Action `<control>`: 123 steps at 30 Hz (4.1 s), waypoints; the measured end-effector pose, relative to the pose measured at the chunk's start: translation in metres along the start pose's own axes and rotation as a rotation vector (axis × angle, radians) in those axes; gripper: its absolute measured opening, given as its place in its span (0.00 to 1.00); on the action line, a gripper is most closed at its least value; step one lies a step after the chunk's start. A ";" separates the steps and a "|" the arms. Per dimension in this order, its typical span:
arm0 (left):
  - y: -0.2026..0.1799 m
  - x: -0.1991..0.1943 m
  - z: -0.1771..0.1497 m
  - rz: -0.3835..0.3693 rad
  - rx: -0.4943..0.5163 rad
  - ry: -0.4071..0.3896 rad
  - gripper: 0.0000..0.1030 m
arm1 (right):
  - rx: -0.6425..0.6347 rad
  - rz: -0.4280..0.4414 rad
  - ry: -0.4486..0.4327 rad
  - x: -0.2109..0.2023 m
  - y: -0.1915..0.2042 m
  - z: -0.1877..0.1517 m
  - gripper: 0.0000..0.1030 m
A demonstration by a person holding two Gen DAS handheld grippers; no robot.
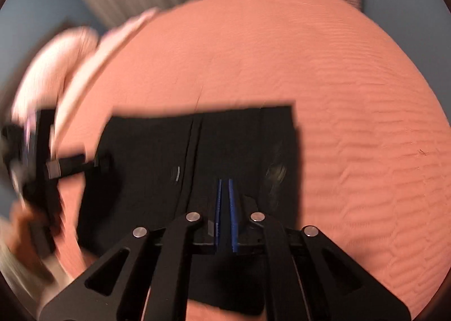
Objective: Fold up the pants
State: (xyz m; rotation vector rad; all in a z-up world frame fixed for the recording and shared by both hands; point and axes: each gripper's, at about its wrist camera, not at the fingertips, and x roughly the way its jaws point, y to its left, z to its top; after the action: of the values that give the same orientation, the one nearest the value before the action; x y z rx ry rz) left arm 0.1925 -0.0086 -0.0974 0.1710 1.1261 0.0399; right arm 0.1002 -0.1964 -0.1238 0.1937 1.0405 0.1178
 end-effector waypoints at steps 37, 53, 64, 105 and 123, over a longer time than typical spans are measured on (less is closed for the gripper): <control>0.039 -0.059 -0.114 0.004 -0.153 0.020 0.78 | 0.045 0.105 -0.052 -0.055 0.006 -0.045 0.07; 0.057 -0.052 -0.096 0.051 -0.184 -0.007 0.86 | 0.238 0.004 -0.017 -0.035 -0.053 -0.041 0.06; -0.005 -0.013 0.059 0.062 -0.089 -0.033 0.88 | 0.048 0.202 0.005 0.046 0.083 0.101 0.07; -0.008 -0.108 -0.089 0.007 -0.067 -0.116 0.93 | 0.058 -0.010 -0.194 -0.128 0.023 -0.047 0.10; -0.044 -0.155 -0.105 -0.057 -0.019 -0.116 0.94 | 0.102 -0.012 -0.205 -0.131 0.048 -0.046 0.10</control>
State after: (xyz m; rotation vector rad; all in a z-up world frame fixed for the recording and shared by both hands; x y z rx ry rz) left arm 0.0291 -0.0581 -0.0094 0.1228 1.0144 -0.0105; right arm -0.0052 -0.1694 -0.0255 0.2865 0.8435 0.0330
